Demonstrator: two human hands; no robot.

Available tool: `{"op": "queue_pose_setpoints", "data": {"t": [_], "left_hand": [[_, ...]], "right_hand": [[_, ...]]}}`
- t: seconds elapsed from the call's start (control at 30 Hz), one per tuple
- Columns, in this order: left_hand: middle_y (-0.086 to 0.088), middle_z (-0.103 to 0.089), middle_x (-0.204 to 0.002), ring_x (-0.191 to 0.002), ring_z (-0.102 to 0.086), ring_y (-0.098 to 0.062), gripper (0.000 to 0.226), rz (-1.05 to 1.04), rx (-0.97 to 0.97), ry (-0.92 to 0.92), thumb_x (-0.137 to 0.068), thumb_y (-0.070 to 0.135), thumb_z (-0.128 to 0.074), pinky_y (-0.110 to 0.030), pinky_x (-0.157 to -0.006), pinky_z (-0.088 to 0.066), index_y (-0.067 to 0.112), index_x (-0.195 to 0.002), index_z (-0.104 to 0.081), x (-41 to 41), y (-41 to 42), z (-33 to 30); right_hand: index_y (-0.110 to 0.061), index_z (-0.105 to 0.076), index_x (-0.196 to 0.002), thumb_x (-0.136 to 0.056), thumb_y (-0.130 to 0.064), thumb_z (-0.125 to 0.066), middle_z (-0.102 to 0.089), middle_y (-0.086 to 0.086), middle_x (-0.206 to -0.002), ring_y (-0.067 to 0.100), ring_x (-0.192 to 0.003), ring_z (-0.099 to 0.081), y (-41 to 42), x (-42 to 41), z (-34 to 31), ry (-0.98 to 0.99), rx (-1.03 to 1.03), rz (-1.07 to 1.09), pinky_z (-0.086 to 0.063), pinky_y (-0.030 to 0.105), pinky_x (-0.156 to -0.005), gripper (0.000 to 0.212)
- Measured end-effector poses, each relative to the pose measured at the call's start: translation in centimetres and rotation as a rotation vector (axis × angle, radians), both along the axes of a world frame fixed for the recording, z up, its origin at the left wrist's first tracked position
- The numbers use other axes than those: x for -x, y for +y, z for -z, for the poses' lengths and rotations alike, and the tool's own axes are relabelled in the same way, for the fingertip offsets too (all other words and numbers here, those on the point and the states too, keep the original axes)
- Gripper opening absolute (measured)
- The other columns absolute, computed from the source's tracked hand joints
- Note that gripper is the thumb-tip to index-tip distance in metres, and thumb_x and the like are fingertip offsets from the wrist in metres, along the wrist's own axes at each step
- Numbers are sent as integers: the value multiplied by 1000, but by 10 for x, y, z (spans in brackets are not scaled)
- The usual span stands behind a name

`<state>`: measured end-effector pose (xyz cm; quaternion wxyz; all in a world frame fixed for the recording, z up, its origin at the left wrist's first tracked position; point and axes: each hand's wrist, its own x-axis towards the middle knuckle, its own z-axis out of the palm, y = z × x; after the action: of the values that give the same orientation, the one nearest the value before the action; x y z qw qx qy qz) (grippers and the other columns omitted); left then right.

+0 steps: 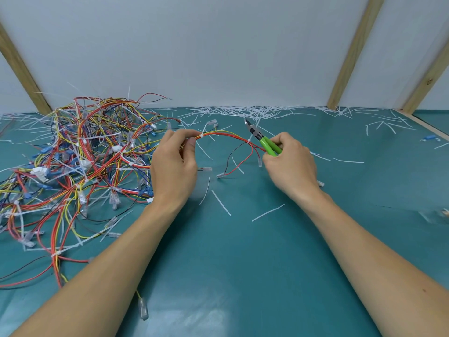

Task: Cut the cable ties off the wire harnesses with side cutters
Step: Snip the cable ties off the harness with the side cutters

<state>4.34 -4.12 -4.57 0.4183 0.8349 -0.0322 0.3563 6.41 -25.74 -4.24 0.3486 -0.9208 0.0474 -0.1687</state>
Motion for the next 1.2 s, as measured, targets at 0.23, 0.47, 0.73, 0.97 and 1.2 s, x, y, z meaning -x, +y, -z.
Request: {"op": "queue_pose_setpoints", "data": {"t": [0.23, 0.47, 0.73, 0.97, 1.2], "left_hand": [[2, -65, -91, -83, -60, -22, 19, 9, -77, -4, -97, 19, -56, -48, -81, -49, 20, -104, -73, 2, -1, -1], [3, -61, -104, -99, -61, -19, 20, -45, -210, -64, -94, 18, -61, -40, -92, -40, 24, -110, -69, 4, 1, -5], [1, -70, -103, -100, -61, -24, 17, 95, -502, -254, -94, 17, -58, -34, -96, -41, 17, -105, -71, 19, -22, -19], [6, -59, -136, -124, -51, -19, 31, 92, -603, -6, -95, 39, -60, -34, -102, -35, 19, -118, -60, 14, -25, -6], [8, -67, -88, -95, -55, -24, 34, 97, -553, 175, -103, 46, -44, -39, -81, -39, 29, -123, -64, 6, -17, 3]], "right_hand": [[-30, -60, -98, -87, -26, -66, -71, -7, -90, 30, -90, -61, 3, 2, -1, -15, -13, -21, -47, 38, -71, 13], [-34, -56, -96, -89, -29, -67, -68, -9, -92, 29, -93, -60, 5, 3, -2, -19, -12, -29, -46, 38, -74, 14], [-33, -55, -95, -90, -30, -69, -65, -11, -88, 29, -93, -61, 13, 9, -4, -62, -43, -57, -51, 42, -78, 16], [-34, -53, -93, -90, -29, -69, -66, -13, -80, 27, -85, -61, 22, 14, -4, -122, -67, -95, -50, 40, -73, 17], [-33, -54, -95, -89, -29, -72, -64, -18, -79, 21, -81, -61, 27, 17, 1, -114, -63, -185, -50, 37, -73, 20]]}}
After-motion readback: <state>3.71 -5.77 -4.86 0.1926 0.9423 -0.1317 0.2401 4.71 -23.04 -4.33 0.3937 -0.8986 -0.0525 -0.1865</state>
